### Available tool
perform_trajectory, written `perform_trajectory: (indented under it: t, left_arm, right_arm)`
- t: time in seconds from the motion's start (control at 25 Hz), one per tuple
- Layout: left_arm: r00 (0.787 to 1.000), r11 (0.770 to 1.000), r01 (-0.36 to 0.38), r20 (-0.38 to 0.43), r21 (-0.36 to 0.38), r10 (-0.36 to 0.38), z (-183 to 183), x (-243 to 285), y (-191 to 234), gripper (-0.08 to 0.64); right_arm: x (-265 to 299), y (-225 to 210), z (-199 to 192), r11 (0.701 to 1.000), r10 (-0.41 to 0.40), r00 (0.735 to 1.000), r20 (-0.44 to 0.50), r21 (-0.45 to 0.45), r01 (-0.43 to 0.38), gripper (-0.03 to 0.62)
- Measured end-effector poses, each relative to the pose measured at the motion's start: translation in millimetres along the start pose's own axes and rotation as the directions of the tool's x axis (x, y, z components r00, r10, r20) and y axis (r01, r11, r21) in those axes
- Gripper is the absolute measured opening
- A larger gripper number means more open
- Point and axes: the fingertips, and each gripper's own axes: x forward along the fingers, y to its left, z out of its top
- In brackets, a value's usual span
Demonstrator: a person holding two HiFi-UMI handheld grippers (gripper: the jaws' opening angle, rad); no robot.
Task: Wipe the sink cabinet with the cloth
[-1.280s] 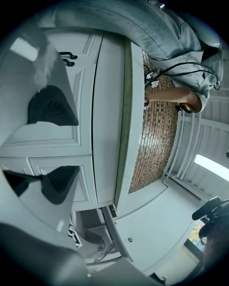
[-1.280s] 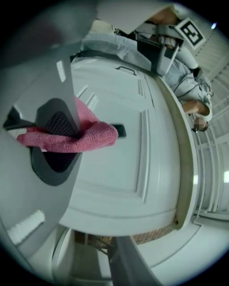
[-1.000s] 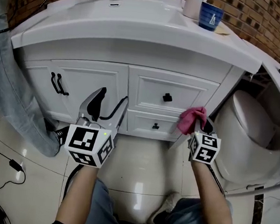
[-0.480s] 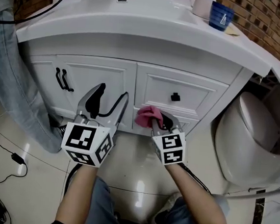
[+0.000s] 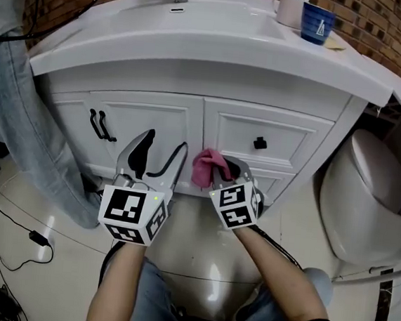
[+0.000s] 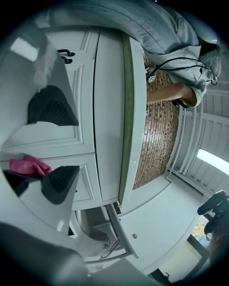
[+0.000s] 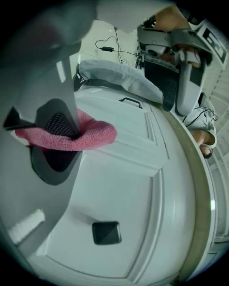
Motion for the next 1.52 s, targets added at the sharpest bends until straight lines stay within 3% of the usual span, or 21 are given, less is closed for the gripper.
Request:
perform_trajectory:
  t: [0.28, 0.48, 0.76, 0.8, 0.88, 1.0, 1.08, 1.16, 1.28, 1.4, 1.52]
  left_arm:
    - [1.0, 1.0, 0.01, -0.002, -0.011, -0.01, -8.3, 6.1, 0.1, 0.279]
    - [0.999, 0.999, 0.038, -0.001, -0.015, -0.038, -10.4, 13.3, -11.1, 0.279]
    - [0.998, 0.998, 0.055, -0.004, -0.013, -0.056, -11.7, 18.8, -23.2, 0.279]
    - [0.999, 0.998, 0.054, -0.005, -0.011, -0.054, -12.0, 18.6, -22.3, 0.279]
    - [0.999, 0.999, 0.046, -0.01, -0.009, -0.047, -13.1, 18.0, -18.4, 0.279]
    - [0.999, 0.999, 0.037, -0.017, -0.016, -0.037, -13.6, 14.8, -14.8, 0.279]
    - [0.999, 0.999, 0.037, -0.011, -0.017, -0.037, -9.4, 9.8, -15.8, 0.279]
    - [0.999, 0.999, 0.036, -0.006, -0.011, -0.036, -4.4, 4.4, -16.1, 0.279]
    - [1.0, 1.0, 0.025, -0.01, -0.011, -0.025, -3.6, -1.7, -14.0, 0.279]
    - [0.999, 1.0, 0.023, -0.032, 0.009, -0.023, -10.2, -2.8, -11.8, 0.279]
    - [0.999, 1.0, 0.021, -0.039, 0.02, -0.021, -13.5, -4.2, -4.5, 0.279]
  right_arm:
    - [-60.6, -92.8, -55.3, 0.973, -0.183, 0.98, -0.077, 0.132, 0.192, 0.04]
    - [-114.7, -173.1, -102.4, 0.894, -0.342, 0.924, -0.173, 0.244, 0.376, 0.04]
    - [-129.2, -193.4, -117.4, 0.853, -0.421, 0.881, -0.215, 0.236, 0.465, 0.04]
    - [-125.0, -185.6, -115.9, 0.855, -0.41, 0.886, -0.215, 0.247, 0.456, 0.04]
    - [-105.3, -152.9, -108.2, 0.891, -0.329, 0.925, -0.19, 0.264, 0.37, 0.04]
    - [-62.1, -72.7, -86.8, 0.965, -0.12, 0.985, -0.122, 0.22, 0.145, 0.04]
    - [-35.4, -21.8, -70.7, 0.986, 0.003, 0.996, -0.086, 0.169, 0.011, 0.04]
    - [-11.5, 12.4, -54.1, 0.984, 0.069, 0.996, -0.061, 0.166, -0.058, 0.04]
    - [18.6, 36.6, -29.2, 0.969, 0.097, 0.995, -0.033, 0.229, -0.087, 0.04]
    - [31.2, 39.4, -22.2, 0.963, 0.067, 0.997, -0.049, 0.265, -0.051, 0.04]
    - [29.1, 36.9, -25.8, 0.97, 0.062, 0.996, -0.063, 0.239, -0.046, 0.04]
